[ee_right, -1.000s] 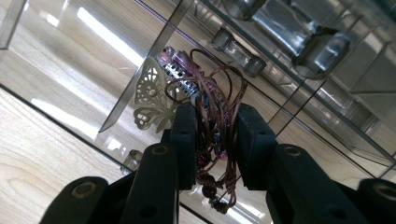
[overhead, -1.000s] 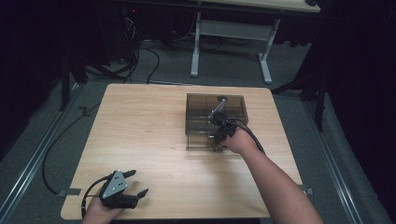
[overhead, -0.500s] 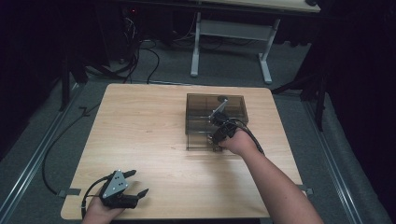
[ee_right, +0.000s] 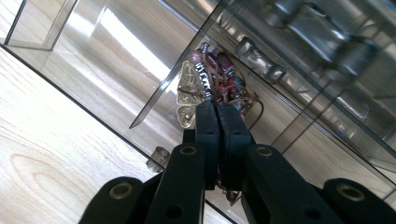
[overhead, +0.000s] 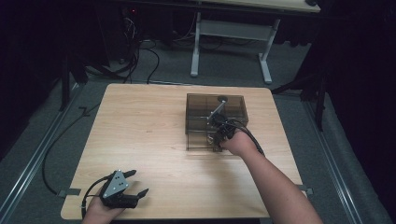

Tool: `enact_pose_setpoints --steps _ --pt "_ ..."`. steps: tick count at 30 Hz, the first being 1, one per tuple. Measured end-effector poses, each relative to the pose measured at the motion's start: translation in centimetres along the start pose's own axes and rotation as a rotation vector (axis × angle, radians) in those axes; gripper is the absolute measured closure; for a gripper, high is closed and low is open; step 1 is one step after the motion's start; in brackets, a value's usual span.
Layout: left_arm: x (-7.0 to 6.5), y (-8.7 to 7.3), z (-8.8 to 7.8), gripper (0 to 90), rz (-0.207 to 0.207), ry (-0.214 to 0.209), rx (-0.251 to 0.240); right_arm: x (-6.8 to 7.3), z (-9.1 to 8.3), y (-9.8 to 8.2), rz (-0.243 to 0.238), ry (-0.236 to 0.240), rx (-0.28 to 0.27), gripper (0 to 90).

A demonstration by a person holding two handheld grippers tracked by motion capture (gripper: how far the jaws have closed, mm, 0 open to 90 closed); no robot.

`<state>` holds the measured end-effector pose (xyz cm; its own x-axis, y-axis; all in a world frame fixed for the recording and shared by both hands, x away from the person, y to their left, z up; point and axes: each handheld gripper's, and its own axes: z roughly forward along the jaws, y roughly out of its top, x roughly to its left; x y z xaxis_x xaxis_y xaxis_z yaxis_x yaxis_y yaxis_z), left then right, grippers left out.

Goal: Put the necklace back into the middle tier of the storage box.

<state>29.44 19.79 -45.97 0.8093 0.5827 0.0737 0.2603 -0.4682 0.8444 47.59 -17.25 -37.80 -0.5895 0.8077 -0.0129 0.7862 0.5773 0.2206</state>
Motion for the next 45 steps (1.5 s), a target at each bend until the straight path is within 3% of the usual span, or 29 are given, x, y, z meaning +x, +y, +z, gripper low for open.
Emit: enact_pose_setpoints --steps 3,6,8,11,12,13,14,19,21,30,36,39,42,45 --pt "0.0 0.0 0.0 19.6 0.000 0.000 0.000 0.0 -0.8 0.0 0.004 0.010 -0.009 74.3" --pt "0.0 0.0 0.0 19.6 0.001 0.000 0.002 -0.1 -2.0 -0.1 0.033 0.018 -0.023 71.2" --pt "0.0 0.0 0.0 19.6 0.001 -0.001 0.002 -0.3 -2.3 -0.2 0.023 0.016 -0.034 70.5" --pt "0.0 0.0 0.0 19.6 0.001 -0.002 0.002 -0.5 -3.3 -0.7 0.035 0.028 -0.046 72.0" --pt "0.0 0.0 0.0 19.6 0.002 -0.002 0.001 -0.4 -3.6 -1.3 0.034 0.024 -0.045 80.7" --pt "0.0 0.0 0.0 19.6 0.002 -0.002 0.001 -0.4 -3.6 -1.3 0.034 0.024 -0.045 80.7" --pt "0.0 0.0 0.0 19.6 0.002 -0.002 0.001 -0.3 -3.7 -1.9 0.023 0.024 -0.033 90.0" --pt "0.0 0.0 0.0 19.6 -0.003 -0.001 -0.005 -0.2 -3.4 -3.4 0.025 0.034 -0.032 90.0" --pt "0.0 0.0 0.0 19.6 -0.004 -0.001 -0.005 -0.1 -3.3 -4.2 0.047 0.040 -0.035 90.0" --pt "0.0 0.0 0.0 19.6 -0.004 0.003 -0.008 -0.2 -2.5 -7.7 0.077 0.039 -0.072 73.9" --pt "0.0 0.0 0.0 19.4 -0.004 0.002 -0.006 0.3 -1.9 -10.2 0.075 0.025 -0.167 65.1" --pt "0.0 0.0 0.0 19.4 -0.004 0.003 -0.007 0.4 -1.8 -10.9 0.082 0.040 -0.200 61.8" --pt "0.0 0.0 0.0 19.4 -0.001 0.011 -0.012 0.5 -1.1 -12.5 0.079 0.062 -0.276 57.0" --pt "0.0 -0.1 -0.1 19.4 -0.006 0.014 -0.015 0.4 -0.5 -13.9 0.094 0.047 -0.341 54.7"
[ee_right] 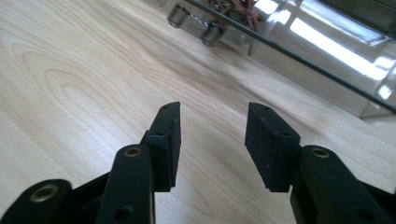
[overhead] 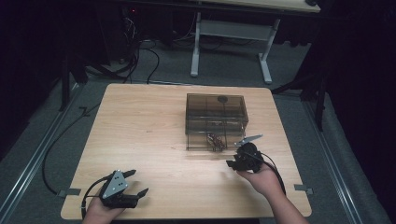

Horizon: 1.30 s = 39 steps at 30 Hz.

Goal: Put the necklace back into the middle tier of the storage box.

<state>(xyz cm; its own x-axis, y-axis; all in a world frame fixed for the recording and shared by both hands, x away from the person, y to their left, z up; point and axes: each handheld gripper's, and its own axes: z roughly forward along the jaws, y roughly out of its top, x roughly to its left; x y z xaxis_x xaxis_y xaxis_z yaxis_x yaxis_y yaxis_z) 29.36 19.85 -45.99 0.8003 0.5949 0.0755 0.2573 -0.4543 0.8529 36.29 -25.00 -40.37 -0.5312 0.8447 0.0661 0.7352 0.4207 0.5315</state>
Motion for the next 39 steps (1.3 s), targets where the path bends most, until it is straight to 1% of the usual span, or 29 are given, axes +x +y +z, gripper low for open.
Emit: enact_pose_setpoints --steps 1,3,4,5,8,9,10,11,13,14,15,16,17,18,19,20,22,23,24,25,26,29,33,39 --pt "0.0 0.0 0.0 19.4 0.000 0.000 0.000 0.0 0.0 0.0 0.000 0.000 0.000 54.7" --pt "0.0 0.0 0.0 19.4 -0.002 0.003 -0.002 -0.2 0.0 -1.0 0.012 0.007 -0.052 53.6" --pt "0.0 0.0 0.0 19.4 -0.002 0.002 0.002 -0.3 0.0 -1.7 0.012 0.011 -0.093 53.0" --pt "0.0 0.0 0.0 19.4 -0.001 0.004 0.001 -0.3 -0.1 -2.3 0.021 0.010 -0.121 52.2" --pt "0.0 0.0 0.0 19.4 0.002 0.007 0.003 -0.4 0.0 -4.0 0.032 -0.005 -0.197 51.4" --pt "0.0 0.0 0.0 19.4 0.002 0.007 0.003 -0.4 0.0 -5.0 0.030 -0.013 -0.239 50.4" --pt "0.0 0.0 0.0 19.4 0.002 0.007 0.003 -0.4 0.0 -5.0 0.030 -0.013 -0.239 50.4" --pt "0.0 0.0 0.0 19.4 0.004 0.007 0.005 -0.2 0.0 -5.9 0.029 -0.019 -0.282 50.0" --pt "0.0 0.0 0.0 19.4 0.006 0.006 0.005 -0.1 0.0 -6.6 0.021 -0.025 -0.320 49.7" --pt "0.0 0.0 0.0 19.4 0.006 0.006 0.005 -0.1 0.0 -6.6 0.021 -0.025 -0.320 49.7" --pt "0.0 0.0 0.0 19.4 0.007 0.005 0.004 0.0 -0.1 -7.0 0.020 -0.027 -0.335 49.3" --pt "0.0 0.0 0.0 19.4 0.007 0.006 0.002 0.2 -0.1 -7.7 0.010 -0.042 -0.363 49.3" --pt "-0.1 0.0 -0.1 19.4 0.007 0.008 -0.001 0.2 -0.1 -8.1 0.002 -0.049 -0.380 49.1" --pt "-0.1 0.0 -0.1 19.4 0.004 0.011 -0.003 0.2 -0.1 -8.1 0.002 -0.049 -0.380 49.1" --pt "0.0 0.0 -0.1 19.4 0.002 0.015 -0.003 0.3 -0.1 -8.5 0.002 -0.057 -0.398 49.1" --pt "0.0 0.0 -0.1 19.4 -0.001 0.019 -0.003 0.3 -0.1 -9.0 0.006 -0.062 -0.414 49.1" --pt "0.0 0.0 0.0 19.3 -0.006 0.029 -0.003 0.3 -0.2 -9.6 0.036 -0.047 -0.436 47.4" --pt "0.0 0.0 0.0 19.4 -0.009 0.031 -0.003 0.4 -0.4 -9.7 0.042 -0.040 -0.459 47.6" --pt "0.0 0.0 0.0 19.3 -0.010 0.033 -0.001 0.3 -0.4 -9.8 0.047 -0.022 -0.471 47.0" --pt "0.0 0.0 0.0 19.3 -0.013 0.036 -0.001 0.2 -0.4 -9.9 0.050 -0.031 -0.475 46.8" --pt "0.0 0.0 0.0 19.3 -0.017 0.042 -0.002 0.2 -0.6 -10.0 0.055 -0.033 -0.502 47.0" --pt "0.0 0.0 0.1 19.1 -0.023 0.045 0.003 0.2 -0.6 -10.0 0.050 -0.024 -0.504 46.8" --pt "0.0 0.1 0.1 18.8 -0.019 0.044 0.006 0.2 -0.6 -10.0 0.053 -0.020 -0.503 46.9" --pt "-0.1 0.0 0.0 18.4 -0.010 0.042 -0.004 0.3 -0.3 -9.8 0.043 -0.039 -0.486 47.0"
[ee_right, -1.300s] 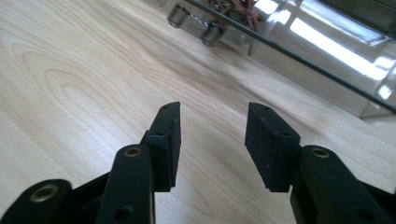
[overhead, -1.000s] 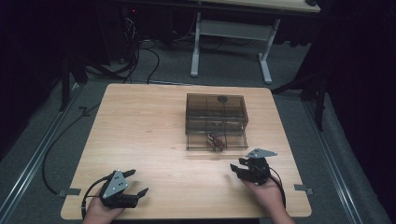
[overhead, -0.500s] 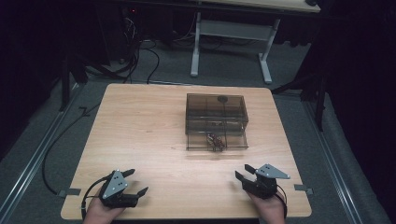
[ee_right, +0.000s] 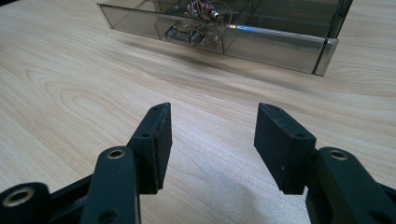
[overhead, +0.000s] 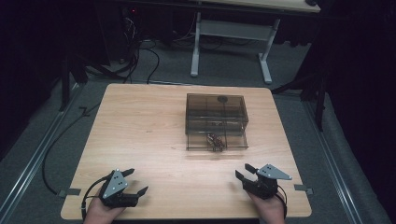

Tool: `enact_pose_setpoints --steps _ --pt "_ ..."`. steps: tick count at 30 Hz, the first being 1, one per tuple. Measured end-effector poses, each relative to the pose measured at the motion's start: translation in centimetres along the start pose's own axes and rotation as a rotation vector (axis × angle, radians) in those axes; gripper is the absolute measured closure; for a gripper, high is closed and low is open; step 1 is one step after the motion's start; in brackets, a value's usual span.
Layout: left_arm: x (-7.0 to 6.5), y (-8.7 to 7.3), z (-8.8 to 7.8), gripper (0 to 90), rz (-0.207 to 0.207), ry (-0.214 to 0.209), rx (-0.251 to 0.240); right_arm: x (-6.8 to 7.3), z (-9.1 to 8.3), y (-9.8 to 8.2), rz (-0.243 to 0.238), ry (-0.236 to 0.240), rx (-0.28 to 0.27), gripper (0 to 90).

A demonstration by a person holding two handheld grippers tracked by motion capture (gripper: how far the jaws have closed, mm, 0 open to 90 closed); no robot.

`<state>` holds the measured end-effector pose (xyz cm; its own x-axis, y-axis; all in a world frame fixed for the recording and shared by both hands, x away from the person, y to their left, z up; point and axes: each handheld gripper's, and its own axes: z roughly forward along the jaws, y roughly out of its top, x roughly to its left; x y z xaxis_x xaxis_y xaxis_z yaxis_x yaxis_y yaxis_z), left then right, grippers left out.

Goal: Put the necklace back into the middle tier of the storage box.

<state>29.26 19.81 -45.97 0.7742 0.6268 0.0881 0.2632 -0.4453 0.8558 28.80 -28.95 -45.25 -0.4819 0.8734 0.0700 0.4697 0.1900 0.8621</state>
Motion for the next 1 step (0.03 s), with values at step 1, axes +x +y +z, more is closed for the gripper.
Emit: enact_pose_setpoints --steps 1 --pt "-0.04 -0.01 -0.01 18.3 0.003 -0.001 -0.001 0.04 0.07 0.02 -0.003 -0.004 0.006 47.0"
